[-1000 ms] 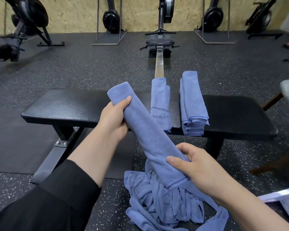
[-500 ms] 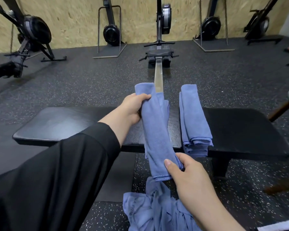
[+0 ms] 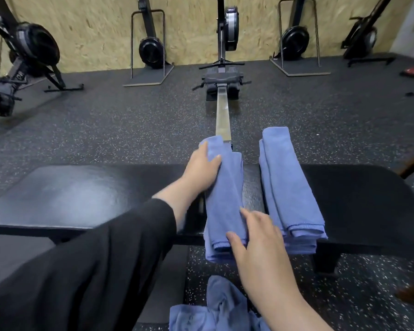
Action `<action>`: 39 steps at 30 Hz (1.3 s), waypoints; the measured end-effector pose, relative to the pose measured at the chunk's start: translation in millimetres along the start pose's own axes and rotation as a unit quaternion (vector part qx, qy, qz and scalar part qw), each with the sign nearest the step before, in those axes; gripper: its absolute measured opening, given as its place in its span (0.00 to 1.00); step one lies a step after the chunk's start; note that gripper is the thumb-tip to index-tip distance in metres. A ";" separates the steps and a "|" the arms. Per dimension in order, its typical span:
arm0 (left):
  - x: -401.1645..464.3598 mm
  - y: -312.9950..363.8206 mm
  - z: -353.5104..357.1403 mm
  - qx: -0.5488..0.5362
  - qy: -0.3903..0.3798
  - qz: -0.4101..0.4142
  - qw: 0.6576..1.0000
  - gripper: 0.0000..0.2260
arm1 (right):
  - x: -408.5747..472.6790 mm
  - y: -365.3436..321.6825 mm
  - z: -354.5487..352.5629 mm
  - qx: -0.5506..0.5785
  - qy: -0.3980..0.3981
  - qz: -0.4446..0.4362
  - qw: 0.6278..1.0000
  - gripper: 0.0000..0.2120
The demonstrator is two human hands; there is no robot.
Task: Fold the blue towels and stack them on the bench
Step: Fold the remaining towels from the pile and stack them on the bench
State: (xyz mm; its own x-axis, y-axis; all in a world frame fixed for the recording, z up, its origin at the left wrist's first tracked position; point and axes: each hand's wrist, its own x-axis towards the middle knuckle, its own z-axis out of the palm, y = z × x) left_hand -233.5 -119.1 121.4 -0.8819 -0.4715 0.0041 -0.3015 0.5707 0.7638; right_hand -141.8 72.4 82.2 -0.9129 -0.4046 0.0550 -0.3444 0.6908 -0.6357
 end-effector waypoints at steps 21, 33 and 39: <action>-127.9 -19.2 7.0 -0.004 -0.019 0.057 0.998 0.23 | -20.0 9.4 -14.1 -0.013 0.001 -0.147 0.989 0.19; -253.2 -51.8 42.4 0.221 0.004 0.235 0.947 0.12 | -102.3 73.9 -9.4 -0.158 -0.140 -0.120 0.970 0.11; -271.4 -121.3 80.4 0.384 -0.193 0.184 0.884 0.11 | -127.8 152.5 38.1 -0.158 -0.236 -0.022 0.958 0.12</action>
State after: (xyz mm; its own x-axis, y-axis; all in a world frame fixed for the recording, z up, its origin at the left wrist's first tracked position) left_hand 13.3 -6.3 -24.3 -0.9848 0.0200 -0.1723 0.0039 0.9956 0.0932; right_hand -69.3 206.6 -51.2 -0.7204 -0.6119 -0.3265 -0.4975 0.7839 -0.3715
